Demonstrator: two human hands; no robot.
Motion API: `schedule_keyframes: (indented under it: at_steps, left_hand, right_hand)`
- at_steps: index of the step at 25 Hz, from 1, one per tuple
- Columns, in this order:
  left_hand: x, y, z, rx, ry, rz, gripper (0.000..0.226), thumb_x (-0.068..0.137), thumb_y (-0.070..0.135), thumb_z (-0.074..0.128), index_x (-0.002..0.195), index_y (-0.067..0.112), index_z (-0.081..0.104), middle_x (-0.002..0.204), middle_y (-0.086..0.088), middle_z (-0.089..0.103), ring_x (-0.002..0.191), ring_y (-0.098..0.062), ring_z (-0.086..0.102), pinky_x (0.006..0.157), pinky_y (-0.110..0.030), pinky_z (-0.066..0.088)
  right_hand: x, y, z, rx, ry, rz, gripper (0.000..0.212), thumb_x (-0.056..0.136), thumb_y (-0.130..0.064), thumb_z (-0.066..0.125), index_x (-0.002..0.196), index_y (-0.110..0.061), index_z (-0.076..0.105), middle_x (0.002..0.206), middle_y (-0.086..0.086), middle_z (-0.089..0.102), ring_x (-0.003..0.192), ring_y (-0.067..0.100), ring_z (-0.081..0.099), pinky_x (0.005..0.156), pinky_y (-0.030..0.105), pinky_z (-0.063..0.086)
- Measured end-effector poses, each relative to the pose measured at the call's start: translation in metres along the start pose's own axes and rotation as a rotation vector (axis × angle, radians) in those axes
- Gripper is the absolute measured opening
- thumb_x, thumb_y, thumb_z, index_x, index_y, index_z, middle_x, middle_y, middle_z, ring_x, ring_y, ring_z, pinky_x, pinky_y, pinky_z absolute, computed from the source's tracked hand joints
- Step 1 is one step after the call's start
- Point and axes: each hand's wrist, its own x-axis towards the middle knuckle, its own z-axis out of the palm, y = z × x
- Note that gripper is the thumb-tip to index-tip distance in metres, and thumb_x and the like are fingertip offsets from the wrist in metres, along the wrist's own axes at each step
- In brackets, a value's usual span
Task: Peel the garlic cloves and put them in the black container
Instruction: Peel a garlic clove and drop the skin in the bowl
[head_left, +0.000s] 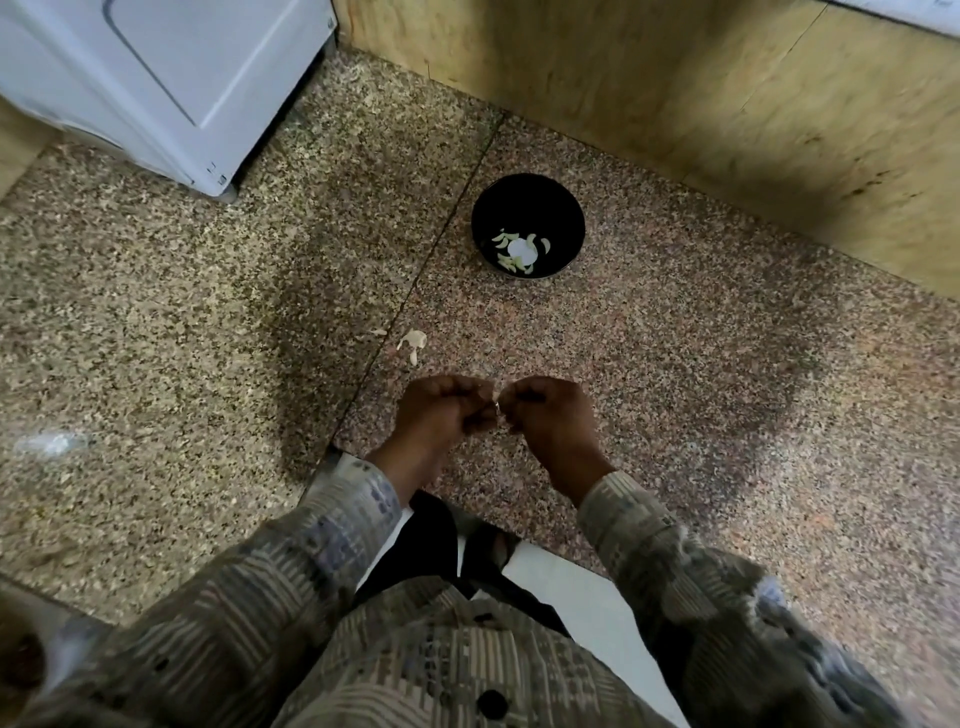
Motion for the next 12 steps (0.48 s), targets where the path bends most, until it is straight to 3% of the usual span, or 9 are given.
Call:
schedule_keyframes:
  at_steps: [2,3,4,5,6,8,9,10,12]
  left_hand:
    - [0.004,-0.005,-0.01,0.637,0.04,0.662,0.008,0.093,0.008,0.072,0.098,0.011,0.078,0.089,-0.004,0.078,0.079,-0.016,0.072,0.073,-0.025,0.057]
    - [0.007,-0.005,-0.016,0.894,-0.014,0.912,0.013,0.094,0.011,0.07,0.103,0.012,0.078,0.094,-0.002,0.078,0.085,-0.014,0.071,0.078,-0.025,0.056]
    - [0.011,-0.007,-0.02,1.024,-0.064,1.018,0.016,0.094,0.012,0.067,0.106,0.012,0.078,0.098,-0.003,0.078,0.089,-0.015,0.07,0.082,-0.026,0.055]
    - [0.013,-0.009,-0.02,1.014,-0.076,0.994,0.016,0.094,0.014,0.067,0.106,0.012,0.078,0.098,-0.003,0.078,0.09,-0.015,0.071,0.083,-0.027,0.056]
    - [0.011,-0.008,-0.016,0.836,-0.049,0.821,0.013,0.094,0.014,0.069,0.103,0.012,0.078,0.095,-0.003,0.078,0.087,-0.017,0.073,0.08,-0.028,0.058]
    - [0.005,-0.001,-0.006,0.147,-0.042,0.177,0.007,0.094,0.006,0.07,0.095,0.008,0.076,0.086,-0.007,0.077,0.077,-0.021,0.074,0.07,-0.033,0.062]
    - [0.002,0.002,-0.003,-0.123,-0.078,-0.064,0.009,0.095,0.0,0.066,0.094,0.004,0.073,0.083,-0.01,0.075,0.073,-0.021,0.073,0.066,-0.033,0.063]
    - [0.003,0.001,-0.003,-0.263,-0.096,-0.188,0.011,0.096,-0.003,0.062,0.094,0.002,0.071,0.081,-0.011,0.074,0.07,-0.02,0.072,0.065,-0.033,0.063]
    - [0.006,-0.001,-0.005,-0.242,-0.079,-0.186,0.01,0.096,-0.003,0.062,0.094,0.0,0.07,0.078,-0.012,0.073,0.069,-0.02,0.072,0.067,-0.035,0.064]
  right_hand:
    - [-0.004,-0.012,0.007,0.565,-0.065,0.608,0.011,0.094,-0.005,0.065,0.088,-0.003,0.074,0.075,0.011,0.073,0.063,0.022,0.066,0.058,0.031,0.056]
    - [-0.004,-0.013,0.008,0.711,-0.083,0.735,0.013,0.095,-0.003,0.061,0.086,-0.002,0.07,0.072,0.011,0.069,0.059,0.02,0.063,0.054,0.028,0.053]
    - [-0.005,-0.014,0.01,0.757,-0.097,0.784,0.014,0.095,-0.003,0.059,0.084,-0.003,0.068,0.07,0.01,0.066,0.057,0.018,0.06,0.053,0.027,0.051]
    - [-0.005,-0.012,0.01,0.73,-0.1,0.765,0.016,0.095,-0.002,0.059,0.082,-0.003,0.068,0.069,0.009,0.066,0.057,0.018,0.06,0.053,0.027,0.051]
    - [-0.006,-0.011,0.01,0.667,-0.085,0.691,0.015,0.095,-0.002,0.06,0.082,-0.003,0.069,0.07,0.01,0.067,0.059,0.019,0.06,0.055,0.029,0.051]
    - [-0.008,-0.006,0.006,0.551,-0.057,0.458,0.013,0.094,-0.002,0.062,0.085,-0.003,0.071,0.072,0.01,0.068,0.065,0.022,0.062,0.059,0.033,0.053]
    - [-0.009,-0.003,0.003,0.514,-0.092,0.352,0.012,0.094,-0.001,0.063,0.087,-0.004,0.073,0.074,0.011,0.068,0.067,0.023,0.062,0.06,0.034,0.053]
    - [-0.008,-0.001,0.002,0.506,-0.126,0.291,0.012,0.093,0.0,0.064,0.088,-0.004,0.074,0.075,0.012,0.069,0.068,0.024,0.062,0.06,0.035,0.053]
    - [-0.004,0.005,0.003,0.373,-0.073,0.257,0.014,0.091,-0.001,0.068,0.083,-0.009,0.076,0.074,0.01,0.071,0.066,0.022,0.062,0.058,0.034,0.053]
